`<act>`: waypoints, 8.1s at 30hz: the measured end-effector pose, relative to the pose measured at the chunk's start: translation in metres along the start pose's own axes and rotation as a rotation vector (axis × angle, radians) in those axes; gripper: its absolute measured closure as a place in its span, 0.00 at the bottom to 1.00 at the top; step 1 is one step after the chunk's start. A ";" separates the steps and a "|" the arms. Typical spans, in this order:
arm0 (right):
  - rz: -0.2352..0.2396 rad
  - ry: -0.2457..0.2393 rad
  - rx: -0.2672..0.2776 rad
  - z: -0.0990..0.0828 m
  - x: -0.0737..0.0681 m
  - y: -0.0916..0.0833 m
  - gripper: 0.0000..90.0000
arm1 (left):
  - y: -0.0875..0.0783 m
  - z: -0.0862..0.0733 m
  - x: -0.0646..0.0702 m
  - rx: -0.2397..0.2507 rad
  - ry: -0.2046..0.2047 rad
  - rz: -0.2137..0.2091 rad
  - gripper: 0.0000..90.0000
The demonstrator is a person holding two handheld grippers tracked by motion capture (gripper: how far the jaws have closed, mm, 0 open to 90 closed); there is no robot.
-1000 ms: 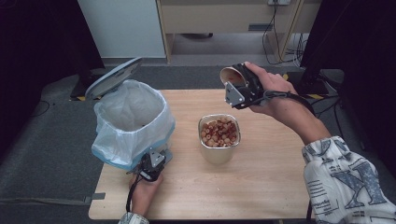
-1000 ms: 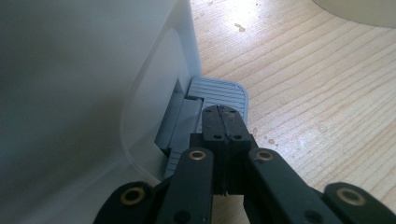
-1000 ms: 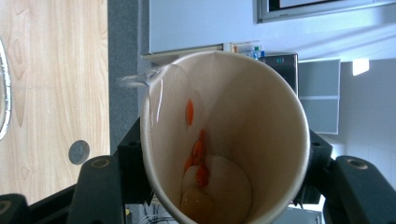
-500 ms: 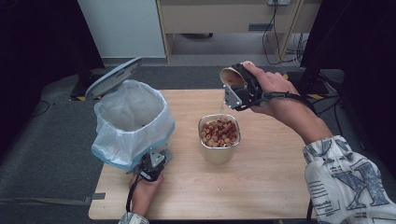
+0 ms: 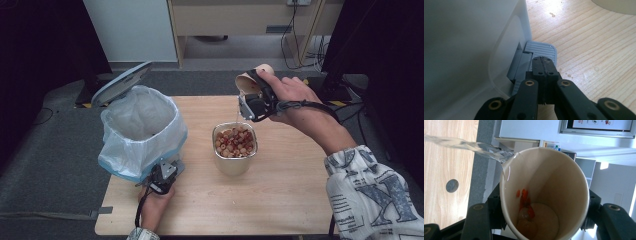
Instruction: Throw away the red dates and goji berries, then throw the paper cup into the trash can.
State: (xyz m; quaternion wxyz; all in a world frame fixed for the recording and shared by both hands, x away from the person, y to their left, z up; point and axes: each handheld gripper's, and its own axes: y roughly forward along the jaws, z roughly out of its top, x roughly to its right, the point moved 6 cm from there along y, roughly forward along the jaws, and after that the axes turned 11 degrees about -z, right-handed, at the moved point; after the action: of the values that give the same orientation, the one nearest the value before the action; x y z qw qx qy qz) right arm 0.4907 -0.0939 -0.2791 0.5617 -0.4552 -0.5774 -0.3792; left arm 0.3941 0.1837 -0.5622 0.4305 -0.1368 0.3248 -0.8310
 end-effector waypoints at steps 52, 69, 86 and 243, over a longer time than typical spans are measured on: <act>-0.055 -0.226 -0.008 0.004 -0.002 -0.003 0.44 | 0.000 0.000 0.000 -0.002 0.003 0.003 0.99; -0.063 -0.222 -0.007 0.003 -0.001 -0.004 0.44 | 0.000 0.000 0.000 -0.001 0.004 0.003 0.99; -0.066 -0.223 -0.013 0.000 0.001 -0.005 0.45 | 0.000 0.000 0.000 -0.001 0.004 0.003 0.99; 0.556 1.207 0.042 -0.115 -0.074 -0.014 0.44 | 0.000 0.000 0.000 -0.001 -0.001 -0.003 0.99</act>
State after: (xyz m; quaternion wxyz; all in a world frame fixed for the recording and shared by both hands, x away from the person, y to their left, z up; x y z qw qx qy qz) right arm 0.5090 -0.2146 -0.3424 0.8722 -0.2838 -0.0298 -0.3974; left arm 0.3940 0.1836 -0.5622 0.4294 -0.1377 0.3247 -0.8314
